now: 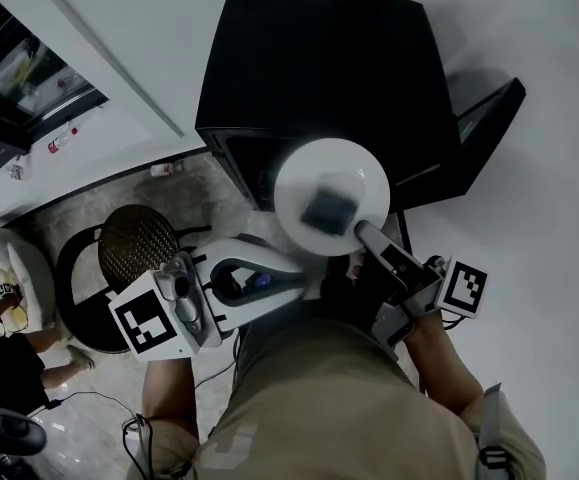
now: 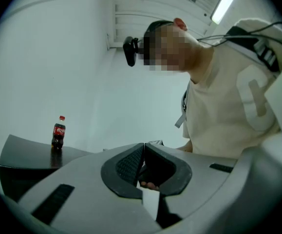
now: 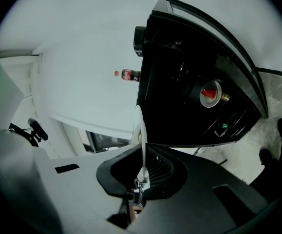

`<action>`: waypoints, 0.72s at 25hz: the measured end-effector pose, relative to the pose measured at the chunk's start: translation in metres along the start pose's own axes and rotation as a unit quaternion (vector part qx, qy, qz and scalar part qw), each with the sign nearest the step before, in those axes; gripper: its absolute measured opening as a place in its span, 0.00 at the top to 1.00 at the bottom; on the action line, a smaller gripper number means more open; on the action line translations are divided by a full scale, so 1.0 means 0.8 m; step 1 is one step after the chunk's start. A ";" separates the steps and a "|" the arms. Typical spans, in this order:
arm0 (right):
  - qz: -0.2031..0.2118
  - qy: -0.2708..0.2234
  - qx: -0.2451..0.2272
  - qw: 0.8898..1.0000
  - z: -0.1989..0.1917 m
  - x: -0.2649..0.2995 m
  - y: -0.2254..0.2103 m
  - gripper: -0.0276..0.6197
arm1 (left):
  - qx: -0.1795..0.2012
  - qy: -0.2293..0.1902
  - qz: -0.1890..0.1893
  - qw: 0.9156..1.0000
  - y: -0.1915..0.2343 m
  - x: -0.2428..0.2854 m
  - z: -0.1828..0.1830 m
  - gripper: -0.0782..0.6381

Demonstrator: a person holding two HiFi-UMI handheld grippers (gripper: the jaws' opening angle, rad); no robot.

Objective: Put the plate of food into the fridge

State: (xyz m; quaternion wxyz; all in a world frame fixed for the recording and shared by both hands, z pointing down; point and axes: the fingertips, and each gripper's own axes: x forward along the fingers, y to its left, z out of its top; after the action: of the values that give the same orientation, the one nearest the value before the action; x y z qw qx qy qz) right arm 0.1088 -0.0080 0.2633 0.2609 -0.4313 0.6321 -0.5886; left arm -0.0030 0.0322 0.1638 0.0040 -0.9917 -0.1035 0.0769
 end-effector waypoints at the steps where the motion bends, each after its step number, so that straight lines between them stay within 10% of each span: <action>1: 0.000 0.002 -0.002 1.000 0.000 0.000 0.000 0.92 | -0.010 -0.019 -0.004 1.000 -0.002 -0.001 0.007 0.87; 8: 0.017 0.024 -0.007 1.000 0.002 -0.011 -0.003 0.92 | -0.089 -0.139 -0.058 0.985 -0.021 0.003 0.048 0.87; 18: 0.026 0.050 0.003 0.998 0.007 -0.037 -0.017 0.92 | -0.094 -0.101 -0.028 0.990 -0.031 0.040 0.031 0.87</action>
State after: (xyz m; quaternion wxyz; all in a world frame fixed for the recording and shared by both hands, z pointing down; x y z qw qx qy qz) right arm 0.1310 0.0153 0.2702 0.2455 -0.3839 0.6533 -0.6046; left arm 0.0188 0.0629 0.1348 -0.0973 -0.9716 -0.1379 0.1661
